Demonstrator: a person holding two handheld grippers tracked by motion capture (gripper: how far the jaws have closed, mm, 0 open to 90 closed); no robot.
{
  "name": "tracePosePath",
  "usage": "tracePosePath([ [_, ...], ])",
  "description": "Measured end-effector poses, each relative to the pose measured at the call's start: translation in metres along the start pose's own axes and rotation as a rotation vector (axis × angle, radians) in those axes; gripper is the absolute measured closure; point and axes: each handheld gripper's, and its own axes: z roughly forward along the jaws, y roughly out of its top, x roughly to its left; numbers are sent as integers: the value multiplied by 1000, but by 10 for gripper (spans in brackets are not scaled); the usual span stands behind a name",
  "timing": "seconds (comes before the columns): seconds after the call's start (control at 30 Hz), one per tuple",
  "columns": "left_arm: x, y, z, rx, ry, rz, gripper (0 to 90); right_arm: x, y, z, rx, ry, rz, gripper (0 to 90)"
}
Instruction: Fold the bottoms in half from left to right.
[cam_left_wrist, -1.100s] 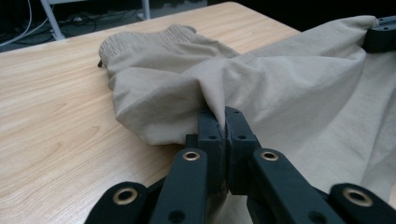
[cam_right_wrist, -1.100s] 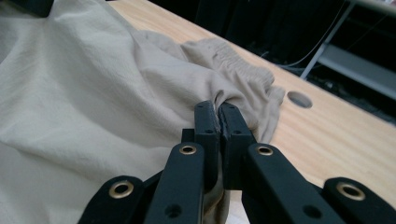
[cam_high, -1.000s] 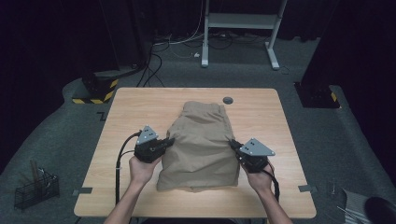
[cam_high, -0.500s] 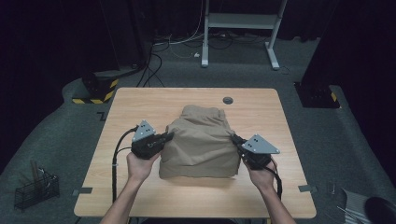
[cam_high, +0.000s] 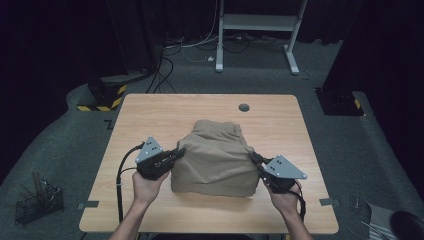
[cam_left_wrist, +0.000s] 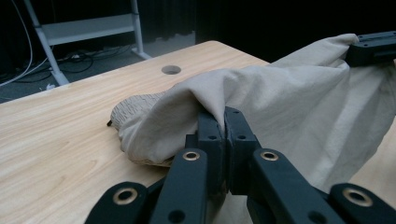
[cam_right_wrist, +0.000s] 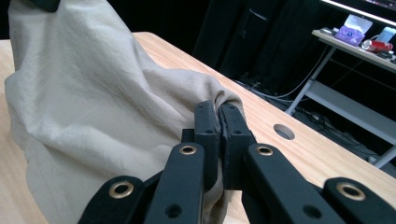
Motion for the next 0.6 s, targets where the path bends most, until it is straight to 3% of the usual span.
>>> tracePosePath([
  [0.3, -27, 2, -29, -14, -27, 25, 871, 15, 5, -33, -25, 19, -8, 876],
  [0.43, -21, 7, -23, -16, -24, 16, 871, 11, 7, -32, -29, 23, 7, 876],
  [0.6, -8, 6, -7, 0, -7, -5, 871, 1, 2, -15, -15, 41, 68, 877],
])
